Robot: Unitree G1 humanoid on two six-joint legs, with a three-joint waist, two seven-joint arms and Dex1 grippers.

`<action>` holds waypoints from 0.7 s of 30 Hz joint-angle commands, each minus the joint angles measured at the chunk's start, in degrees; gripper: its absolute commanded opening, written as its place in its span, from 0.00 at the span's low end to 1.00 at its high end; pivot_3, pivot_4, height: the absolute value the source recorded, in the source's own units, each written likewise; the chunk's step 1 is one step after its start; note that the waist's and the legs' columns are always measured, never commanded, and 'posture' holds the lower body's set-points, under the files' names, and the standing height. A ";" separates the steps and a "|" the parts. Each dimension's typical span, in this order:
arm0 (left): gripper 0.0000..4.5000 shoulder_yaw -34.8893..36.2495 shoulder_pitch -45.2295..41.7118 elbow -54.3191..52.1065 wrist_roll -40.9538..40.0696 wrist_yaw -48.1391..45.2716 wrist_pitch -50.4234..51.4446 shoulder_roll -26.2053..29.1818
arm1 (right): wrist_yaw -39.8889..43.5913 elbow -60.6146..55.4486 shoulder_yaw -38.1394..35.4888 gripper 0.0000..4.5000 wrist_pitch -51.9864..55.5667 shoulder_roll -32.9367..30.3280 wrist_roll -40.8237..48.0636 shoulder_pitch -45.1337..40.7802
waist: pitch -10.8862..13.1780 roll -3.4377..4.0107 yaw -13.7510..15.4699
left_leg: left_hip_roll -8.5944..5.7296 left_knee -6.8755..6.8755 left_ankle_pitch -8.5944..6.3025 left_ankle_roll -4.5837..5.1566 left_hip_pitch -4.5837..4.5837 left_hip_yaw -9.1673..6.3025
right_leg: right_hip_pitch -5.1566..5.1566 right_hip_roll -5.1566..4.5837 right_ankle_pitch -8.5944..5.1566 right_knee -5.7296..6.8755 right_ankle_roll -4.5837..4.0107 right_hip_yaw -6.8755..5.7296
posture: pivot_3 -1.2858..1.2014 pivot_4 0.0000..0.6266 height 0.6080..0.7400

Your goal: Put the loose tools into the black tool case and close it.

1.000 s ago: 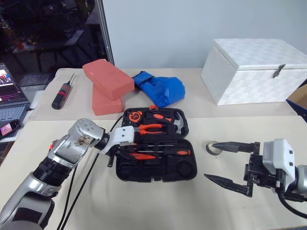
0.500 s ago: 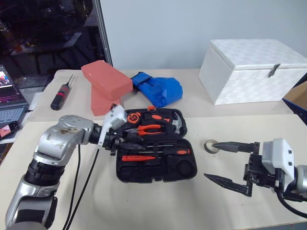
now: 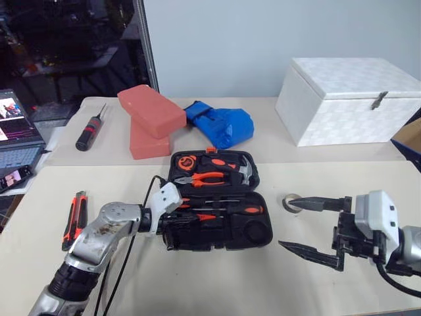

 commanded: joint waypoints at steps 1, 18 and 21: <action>0.01 -1.83 2.63 2.75 3.11 3.10 -0.69 0.01 | -0.53 -0.96 -3.63 1.00 1.43 -0.79 1.17 0.94 | -0.16 0.10 -0.01 | 0.00 0.00 0.00 0.00 0.06 0.00 | 0.06 -0.03 -0.01 0.01 0.01 0.01 | 0.52 0.24 1.00; 0.69 13.66 2.09 -15.13 -23.87 -0.03 6.40 0.99 | -10.53 14.25 13.25 0.84 10.16 -4.27 -12.72 -9.25 | -0.06 0.01 -0.61 | -0.02 0.09 -0.03 0.07 -0.30 0.09 | -0.24 0.07 0.03 -0.01 -0.01 -0.07 | 0.52 0.24 1.00; 0.93 16.70 1.77 -13.35 -23.17 7.75 8.10 -0.76 | -10.35 14.67 16.56 0.63 5.66 -2.19 -14.88 -13.00 | -0.06 0.03 -0.58 | 0.00 0.06 -0.03 0.08 -0.25 0.08 | -0.22 0.11 0.00 0.02 -0.02 -0.08 | 0.52 0.24 1.00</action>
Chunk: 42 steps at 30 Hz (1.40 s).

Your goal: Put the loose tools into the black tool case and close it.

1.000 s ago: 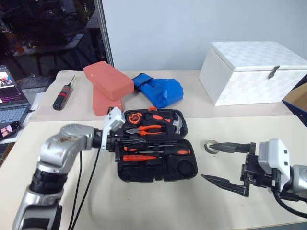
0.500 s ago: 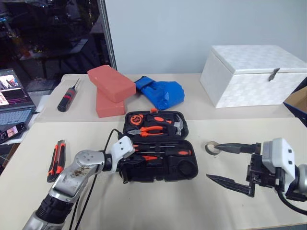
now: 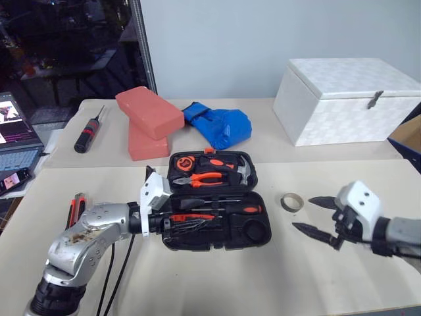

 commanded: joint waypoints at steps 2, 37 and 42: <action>0.99 8.74 0.54 0.81 0.51 14.46 3.22 -3.04 | 1.24 -2.94 1.93 0.61 -6.64 5.22 2.55 -6.71 | 0.04 -0.05 -0.12 | 0.01 0.01 0.00 0.00 -0.03 -0.03 | -0.03 0.06 -0.02 0.00 0.01 0.00 | 0.52 0.24 1.00; 0.36 27.94 13.76 -4.74 3.40 28.36 10.67 -1.16 | 15.46 -1.61 10.08 1.00 -16.00 12.34 7.29 -19.36 | 0.25 -0.44 0.34 | -0.02 -0.15 -0.30 -0.66 0.03 -0.13 | -0.22 -0.01 0.39 0.02 -0.57 -0.02 | 0.52 0.24 1.00; 0.36 10.03 7.74 -9.82 -1.65 2.35 6.69 13.27 | 15.26 -7.68 -0.04 1.00 -14.15 7.92 9.27 -6.72 | 0.23 -0.38 1.39 | -0.07 -0.05 -0.33 -0.65 -0.42 -0.10 | -0.66 -0.06 0.41 -0.04 -0.54 -0.15 | 0.52 0.24 1.00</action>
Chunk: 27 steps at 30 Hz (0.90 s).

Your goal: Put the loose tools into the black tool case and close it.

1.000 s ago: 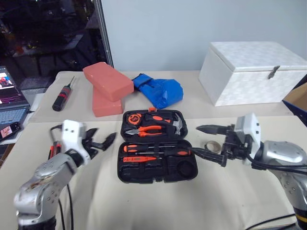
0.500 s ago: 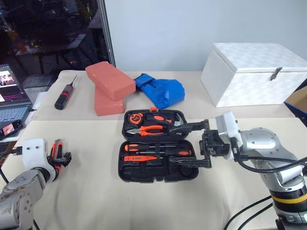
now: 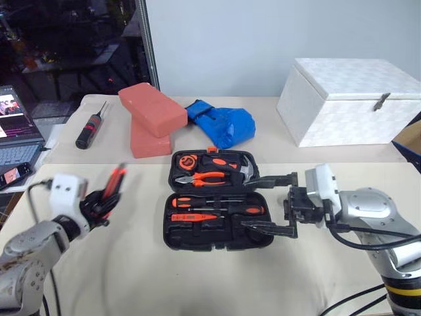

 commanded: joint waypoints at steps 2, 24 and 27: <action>0.36 -19.10 -8.32 -0.01 2.82 -20.34 -8.75 8.87 | 0.50 -7.27 -12.04 1.00 1.36 -3.75 2.41 11.38 | -0.06 0.25 0.07 | -0.08 -0.03 -0.03 0.07 -0.05 0.09 | 0.01 0.08 -0.03 0.03 0.04 0.07 | 0.52 0.24 1.00; 0.36 -49.08 -27.37 18.32 25.41 -31.75 -16.27 1.82 | -2.16 -14.25 -24.86 1.00 6.47 -8.07 6.71 23.76 | 0.00 0.37 -1.13 | 0.14 0.02 0.26 0.67 0.26 0.21 | 0.50 0.01 -0.42 0.00 0.56 0.18 | 0.52 0.24 1.00; 0.36 -49.96 -28.23 17.88 26.68 -29.15 -12.47 0.12 | -1.84 -13.52 -24.40 1.00 5.94 -8.26 6.42 23.59 | 0.00 0.37 -0.87 | 0.14 0.05 0.26 0.68 0.31 0.18 | 0.61 0.03 -0.44 0.00 0.61 0.15 | 0.52 0.24 1.00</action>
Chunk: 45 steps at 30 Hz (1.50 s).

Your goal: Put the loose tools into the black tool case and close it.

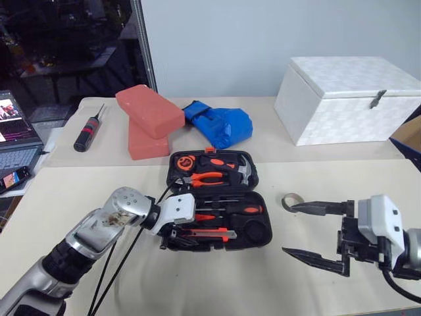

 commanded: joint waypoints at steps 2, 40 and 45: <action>0.36 -2.08 -0.98 -0.33 2.68 2.43 3.66 -0.99 | -0.24 -0.24 0.30 1.00 -0.19 -1.14 0.42 -1.53 | 0.00 -0.01 0.07 | 0.00 0.03 0.00 0.01 0.03 -0.02 | 0.05 0.00 0.01 0.00 0.02 -0.01 | 0.52 0.24 1.00; 0.01 12.17 13.16 4.12 -8.41 5.56 -12.61 -11.11 | -9.62 1.72 4.39 1.00 7.08 -5.76 -8.67 -3.15 | -0.54 0.71 1.50 | -0.04 0.02 -0.03 0.03 0.14 0.15 | 0.30 -0.85 -0.04 -0.20 0.23 -0.19 | 0.52 0.24 1.00; 0.17 19.36 11.81 -3.81 -20.23 5.57 -3.99 -9.90 | -10.58 11.08 12.39 1.00 8.92 -8.46 -14.11 -7.70 | -0.27 0.26 0.48 | -0.04 0.06 0.18 0.24 -0.31 0.24 | -0.07 -0.59 0.01 -0.02 0.25 -0.48 | 0.52 0.24 1.00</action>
